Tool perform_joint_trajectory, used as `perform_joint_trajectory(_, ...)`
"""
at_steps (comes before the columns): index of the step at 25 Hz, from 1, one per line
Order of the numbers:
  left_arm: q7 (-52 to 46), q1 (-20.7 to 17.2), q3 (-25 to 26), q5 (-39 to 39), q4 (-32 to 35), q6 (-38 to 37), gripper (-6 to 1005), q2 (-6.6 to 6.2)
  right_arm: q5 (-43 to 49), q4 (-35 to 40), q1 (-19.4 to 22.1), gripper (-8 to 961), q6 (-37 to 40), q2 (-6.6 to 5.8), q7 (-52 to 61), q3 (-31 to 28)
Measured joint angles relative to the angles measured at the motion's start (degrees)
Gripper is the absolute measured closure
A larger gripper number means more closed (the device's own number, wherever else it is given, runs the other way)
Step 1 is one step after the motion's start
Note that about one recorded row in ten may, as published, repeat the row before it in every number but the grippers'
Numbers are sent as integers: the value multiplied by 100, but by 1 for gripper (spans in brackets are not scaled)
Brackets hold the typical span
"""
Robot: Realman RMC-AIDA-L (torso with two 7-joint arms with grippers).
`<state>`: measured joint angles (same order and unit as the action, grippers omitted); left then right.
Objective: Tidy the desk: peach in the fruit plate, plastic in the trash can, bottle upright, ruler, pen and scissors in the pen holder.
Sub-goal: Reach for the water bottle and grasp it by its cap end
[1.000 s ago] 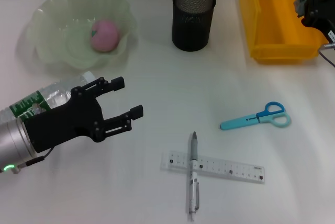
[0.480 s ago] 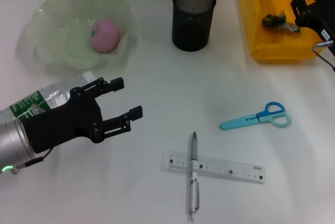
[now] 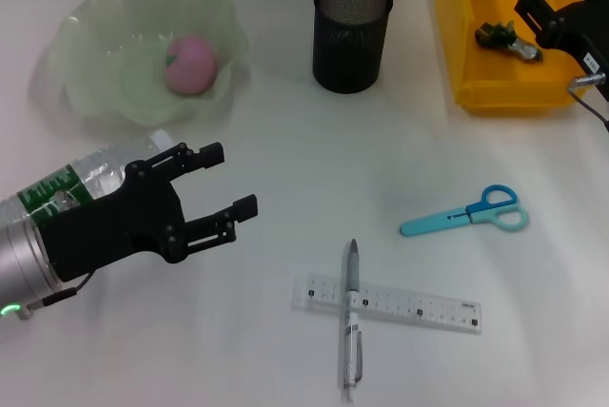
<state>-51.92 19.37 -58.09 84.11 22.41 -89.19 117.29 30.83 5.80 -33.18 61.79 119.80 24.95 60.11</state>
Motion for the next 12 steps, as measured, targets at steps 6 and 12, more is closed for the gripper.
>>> perform_joint_trajectory(6, -2, -22, 0, 0, 12, -15, 201, -4, 11, -8, 8, 266, 35, 0, 15, -10)
perform_joint_trajectory(12, -2, -26, 16, 0, 24, -55, 201, -12, 6, -10, 36, 265, 73, 0, 134, 3)
